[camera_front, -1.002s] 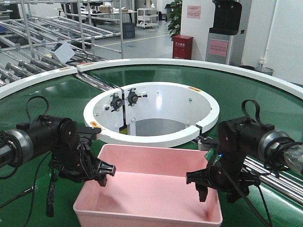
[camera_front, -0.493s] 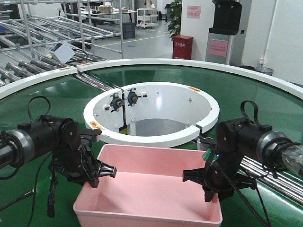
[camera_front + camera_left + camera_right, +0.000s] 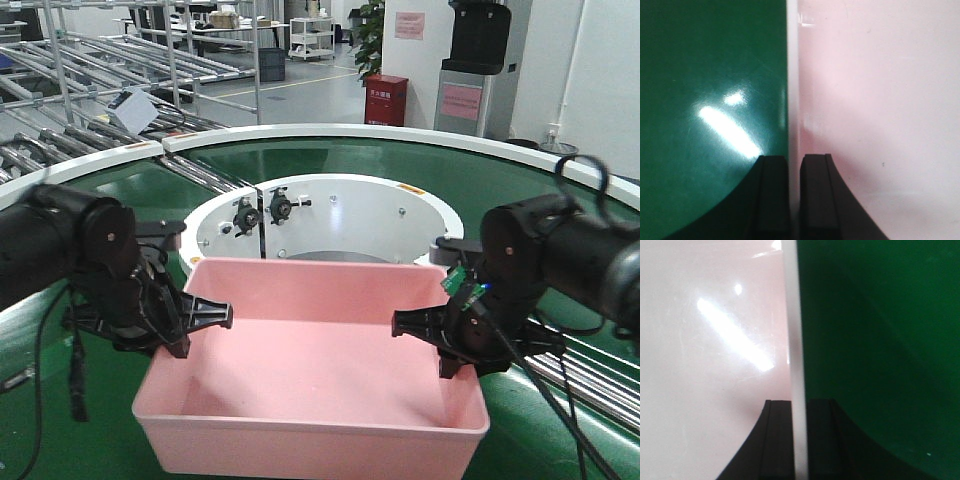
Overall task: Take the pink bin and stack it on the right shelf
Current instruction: 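Lift the pink bin with both grippers and pull it toward the robot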
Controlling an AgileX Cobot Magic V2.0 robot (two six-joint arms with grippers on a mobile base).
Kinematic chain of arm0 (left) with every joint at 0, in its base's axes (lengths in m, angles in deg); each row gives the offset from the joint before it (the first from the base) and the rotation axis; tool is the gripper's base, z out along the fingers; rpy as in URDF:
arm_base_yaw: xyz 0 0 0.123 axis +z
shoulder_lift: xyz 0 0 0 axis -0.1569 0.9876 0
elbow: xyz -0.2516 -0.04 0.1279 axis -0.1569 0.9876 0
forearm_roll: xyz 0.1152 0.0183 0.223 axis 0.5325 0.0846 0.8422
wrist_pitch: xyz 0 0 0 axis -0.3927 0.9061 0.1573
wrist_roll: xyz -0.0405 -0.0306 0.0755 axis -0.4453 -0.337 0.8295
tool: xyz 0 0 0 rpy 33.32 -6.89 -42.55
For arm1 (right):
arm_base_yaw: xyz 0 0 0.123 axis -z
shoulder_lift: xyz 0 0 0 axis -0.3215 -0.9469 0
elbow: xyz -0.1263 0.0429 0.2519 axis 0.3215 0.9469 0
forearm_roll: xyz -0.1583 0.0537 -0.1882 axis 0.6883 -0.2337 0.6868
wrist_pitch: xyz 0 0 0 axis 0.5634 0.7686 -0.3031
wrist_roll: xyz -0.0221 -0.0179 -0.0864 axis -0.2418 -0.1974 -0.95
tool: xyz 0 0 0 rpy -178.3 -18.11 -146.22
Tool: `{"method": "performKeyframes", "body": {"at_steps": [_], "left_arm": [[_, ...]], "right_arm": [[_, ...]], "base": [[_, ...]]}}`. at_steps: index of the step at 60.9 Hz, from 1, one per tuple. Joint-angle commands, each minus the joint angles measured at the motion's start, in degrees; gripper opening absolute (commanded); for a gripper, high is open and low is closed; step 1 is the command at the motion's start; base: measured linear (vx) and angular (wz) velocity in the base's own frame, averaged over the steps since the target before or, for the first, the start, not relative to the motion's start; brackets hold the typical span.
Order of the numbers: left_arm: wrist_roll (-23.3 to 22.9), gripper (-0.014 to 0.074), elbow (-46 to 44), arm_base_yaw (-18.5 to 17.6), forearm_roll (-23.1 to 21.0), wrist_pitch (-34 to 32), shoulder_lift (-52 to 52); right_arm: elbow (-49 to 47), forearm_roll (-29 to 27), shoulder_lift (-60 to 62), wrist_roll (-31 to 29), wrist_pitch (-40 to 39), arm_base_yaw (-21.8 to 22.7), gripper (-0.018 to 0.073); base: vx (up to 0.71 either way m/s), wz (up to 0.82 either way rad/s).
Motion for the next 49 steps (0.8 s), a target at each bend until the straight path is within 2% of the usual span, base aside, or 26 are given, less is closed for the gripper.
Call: {"method": "performKeyframes", "body": {"at_steps": [1, 10, 20, 26, 36, 37, 49], "left_arm": [[-6.1, 0.0109, 3.8, -1.9, 9.2, -2.6, -8.0], [-12.8, 0.0109, 12.4, -5.7, 12.2, -4.3, -14.5], [-21.8, 0.0111, 21.7, -10.0, 18.3, -5.8, -21.4], [-23.8, 0.0111, 24.7, -12.2, 20.4, -5.6, -24.9], [-25.5, 0.0111, 27.9, -15.0, 20.8, -5.3, -30.4], [-27.5, 0.0111, 28.6, -15.7, 21.4, -5.7, -32.7], [-27.5, 0.0111, 28.5, -15.7, 21.4, -5.5, -32.7]], "right_arm": [[3.2, 8.7, 7.4, 1.8, -2.8, -0.6, -0.0003], [10.3, 9.5, 12.9, 2.2, -5.0, -3.5, -0.0003], [15.7, 10.2, 17.4, 3.6, -6.7, -7.4, -0.0003], [18.1, 10.8, 20.2, 5.3, -7.9, -9.0, -0.0003], [22.1, 11.0, 24.7, 6.4, -8.3, -11.1, -0.0003], [23.6, 11.1, 26.2, 7.6, -8.0, -11.3, -0.0003], [23.6, 11.2, 26.3, 7.6, -7.8, -11.3, -0.0003]], "base": [[0.00, 0.00], [0.00, 0.00], [0.00, 0.00], [0.00, 0.00], [0.00, 0.00], [0.00, 0.00], [0.00, 0.00]]}}
